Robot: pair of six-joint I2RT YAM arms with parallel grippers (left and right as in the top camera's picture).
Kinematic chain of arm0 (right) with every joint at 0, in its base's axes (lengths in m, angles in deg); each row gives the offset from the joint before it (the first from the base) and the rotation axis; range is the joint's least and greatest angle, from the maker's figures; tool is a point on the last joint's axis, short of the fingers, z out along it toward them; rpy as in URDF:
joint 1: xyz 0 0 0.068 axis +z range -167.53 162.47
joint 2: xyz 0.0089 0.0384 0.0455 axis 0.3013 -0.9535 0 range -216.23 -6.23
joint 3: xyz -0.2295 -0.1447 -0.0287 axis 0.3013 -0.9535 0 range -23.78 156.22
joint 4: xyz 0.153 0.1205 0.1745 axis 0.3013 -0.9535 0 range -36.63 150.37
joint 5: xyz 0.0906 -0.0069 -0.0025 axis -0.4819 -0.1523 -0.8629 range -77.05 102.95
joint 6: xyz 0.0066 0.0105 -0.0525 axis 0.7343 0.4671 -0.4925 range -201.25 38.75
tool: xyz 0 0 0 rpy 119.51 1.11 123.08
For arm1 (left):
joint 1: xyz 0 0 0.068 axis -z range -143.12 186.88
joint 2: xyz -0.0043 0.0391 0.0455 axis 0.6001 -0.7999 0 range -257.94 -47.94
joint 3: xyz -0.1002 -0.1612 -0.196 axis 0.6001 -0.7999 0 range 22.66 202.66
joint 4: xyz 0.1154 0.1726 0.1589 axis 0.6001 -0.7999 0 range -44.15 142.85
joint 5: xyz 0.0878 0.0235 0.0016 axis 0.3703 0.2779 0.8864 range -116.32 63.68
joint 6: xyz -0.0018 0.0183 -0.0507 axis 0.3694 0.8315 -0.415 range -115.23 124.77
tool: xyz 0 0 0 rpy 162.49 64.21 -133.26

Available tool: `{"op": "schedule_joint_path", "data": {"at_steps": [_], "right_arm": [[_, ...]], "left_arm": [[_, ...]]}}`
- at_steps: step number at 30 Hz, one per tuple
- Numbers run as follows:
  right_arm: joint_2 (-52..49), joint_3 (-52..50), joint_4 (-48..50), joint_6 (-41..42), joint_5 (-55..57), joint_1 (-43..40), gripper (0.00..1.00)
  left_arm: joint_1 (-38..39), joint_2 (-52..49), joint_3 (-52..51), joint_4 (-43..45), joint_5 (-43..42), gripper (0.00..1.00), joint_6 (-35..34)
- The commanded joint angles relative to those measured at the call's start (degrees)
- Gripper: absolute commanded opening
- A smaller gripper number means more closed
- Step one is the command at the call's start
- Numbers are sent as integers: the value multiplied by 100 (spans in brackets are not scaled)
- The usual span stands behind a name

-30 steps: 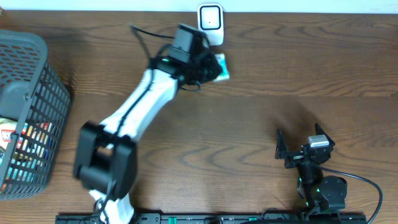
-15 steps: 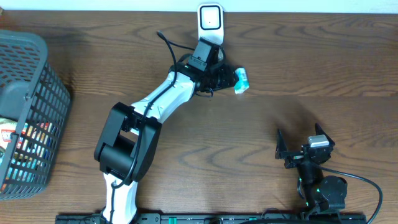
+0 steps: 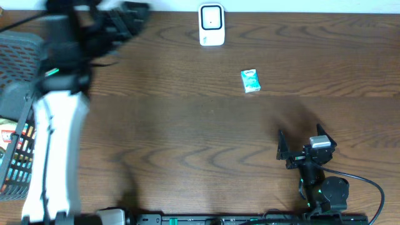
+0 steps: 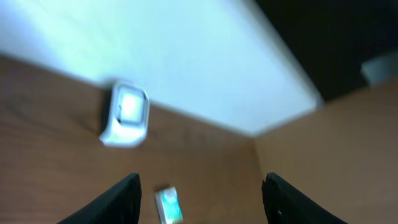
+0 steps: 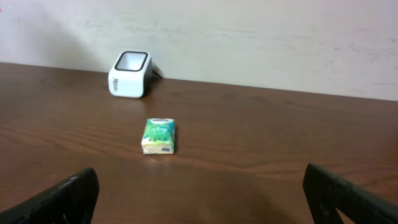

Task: Scan the item barcode
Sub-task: 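Return left gripper to basket and grasp the yellow snack bag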

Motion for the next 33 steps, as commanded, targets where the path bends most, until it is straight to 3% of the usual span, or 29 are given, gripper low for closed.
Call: {"op": "schedule_joint_path", "data": {"at_steps": [1,5,6,8,12,16,18,26,30,33], "right_arm": [[31,-9,-22,-48,-11,-33,99],[31,-9,-24,-48,-11,-35,99],[31,-9,-24,-48,-11,-33,99],[31,-9,-24,-48,-11,-33,99],[31,-9,-22,-48,-11,-33,99],[31,-9,-22,-48,-11,-33,99],[31,-9,-24,-48,-11,-33,99],[31,-9,-24,-48,-11,-33,99],[31,-9,-22,-48,-11,-33,99],[31,-9,-22,-50,-11,-35,99]], "left_arm": [[-1196,769,59,-92,-262,62,122],[-2376,1043,57,-487,-262,62,234],[-2988,1029,57,-962,-131,62,236],[-3397,966,57,-1491,407,63,234],[-3958,643,57,-2667,2848,63,238],[-4033,96,57,-3112,4452,79,636],[-4030,-144,57,-3101,4503,86,734],[-4019,-1303,57,-3045,4570,99,1209],[-4013,-1790,57,-3040,4636,98,1545],[-3901,-2157,57,-3038,5134,98,1609]]}}
